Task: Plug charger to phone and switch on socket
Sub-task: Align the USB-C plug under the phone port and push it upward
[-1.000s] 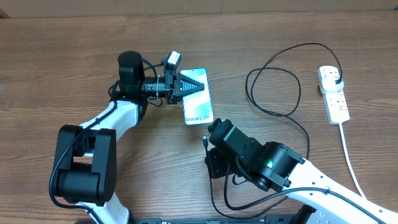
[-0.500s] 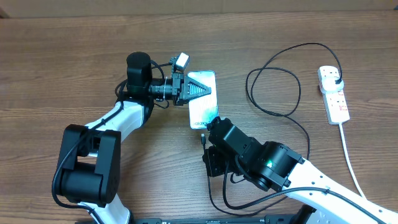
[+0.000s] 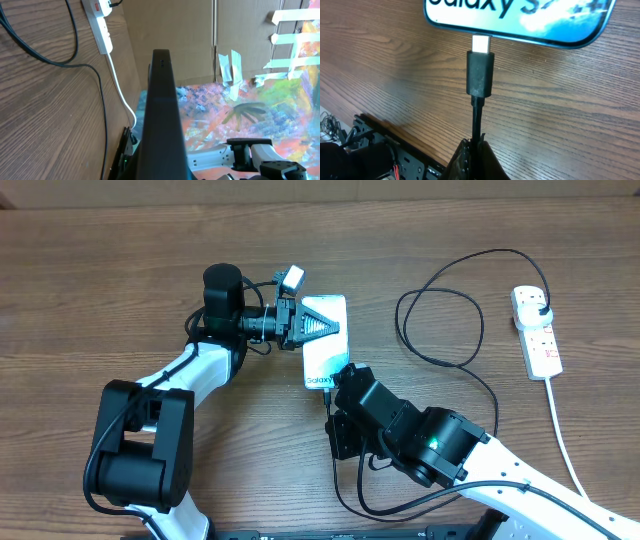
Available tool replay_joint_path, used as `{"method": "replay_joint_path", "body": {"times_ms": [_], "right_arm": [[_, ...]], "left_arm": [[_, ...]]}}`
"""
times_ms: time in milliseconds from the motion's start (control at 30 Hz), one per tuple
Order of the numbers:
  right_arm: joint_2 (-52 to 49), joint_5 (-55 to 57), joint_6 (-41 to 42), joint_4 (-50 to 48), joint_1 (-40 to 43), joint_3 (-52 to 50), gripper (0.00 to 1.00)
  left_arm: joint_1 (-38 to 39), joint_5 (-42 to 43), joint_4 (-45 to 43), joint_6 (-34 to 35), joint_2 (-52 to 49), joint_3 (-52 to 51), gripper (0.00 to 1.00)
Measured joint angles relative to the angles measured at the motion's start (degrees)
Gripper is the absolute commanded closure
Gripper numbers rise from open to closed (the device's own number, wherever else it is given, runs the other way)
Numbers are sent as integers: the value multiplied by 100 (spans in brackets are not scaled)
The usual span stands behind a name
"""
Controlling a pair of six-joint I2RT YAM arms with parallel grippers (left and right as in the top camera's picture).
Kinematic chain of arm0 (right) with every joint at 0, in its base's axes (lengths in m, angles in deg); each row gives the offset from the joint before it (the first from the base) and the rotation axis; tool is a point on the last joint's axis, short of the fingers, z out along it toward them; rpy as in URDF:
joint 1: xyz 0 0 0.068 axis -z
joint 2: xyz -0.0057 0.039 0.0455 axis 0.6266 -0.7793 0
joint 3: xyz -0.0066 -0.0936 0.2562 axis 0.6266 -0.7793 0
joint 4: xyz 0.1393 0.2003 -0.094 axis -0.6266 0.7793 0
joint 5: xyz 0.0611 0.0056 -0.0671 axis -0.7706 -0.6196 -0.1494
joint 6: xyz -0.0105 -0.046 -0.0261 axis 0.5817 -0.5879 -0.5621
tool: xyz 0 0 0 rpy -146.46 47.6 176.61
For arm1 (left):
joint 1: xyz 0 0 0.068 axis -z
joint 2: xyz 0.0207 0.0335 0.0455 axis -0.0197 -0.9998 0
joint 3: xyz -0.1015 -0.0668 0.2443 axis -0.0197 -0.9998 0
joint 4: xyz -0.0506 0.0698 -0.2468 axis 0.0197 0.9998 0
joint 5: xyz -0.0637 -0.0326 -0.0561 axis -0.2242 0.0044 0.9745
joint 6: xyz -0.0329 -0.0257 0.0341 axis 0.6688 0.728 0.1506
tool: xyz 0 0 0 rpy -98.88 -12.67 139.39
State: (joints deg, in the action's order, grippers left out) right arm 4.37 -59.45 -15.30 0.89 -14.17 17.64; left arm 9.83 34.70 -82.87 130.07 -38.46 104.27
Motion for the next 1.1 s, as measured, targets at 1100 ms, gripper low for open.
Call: {"method": "replay_joint_path", "body": {"times_ms": [1100], "right_arm": [[0,-63,131,52,0,0,96]], "left_arm": [[0,39,2,92,0,0,96]]}}
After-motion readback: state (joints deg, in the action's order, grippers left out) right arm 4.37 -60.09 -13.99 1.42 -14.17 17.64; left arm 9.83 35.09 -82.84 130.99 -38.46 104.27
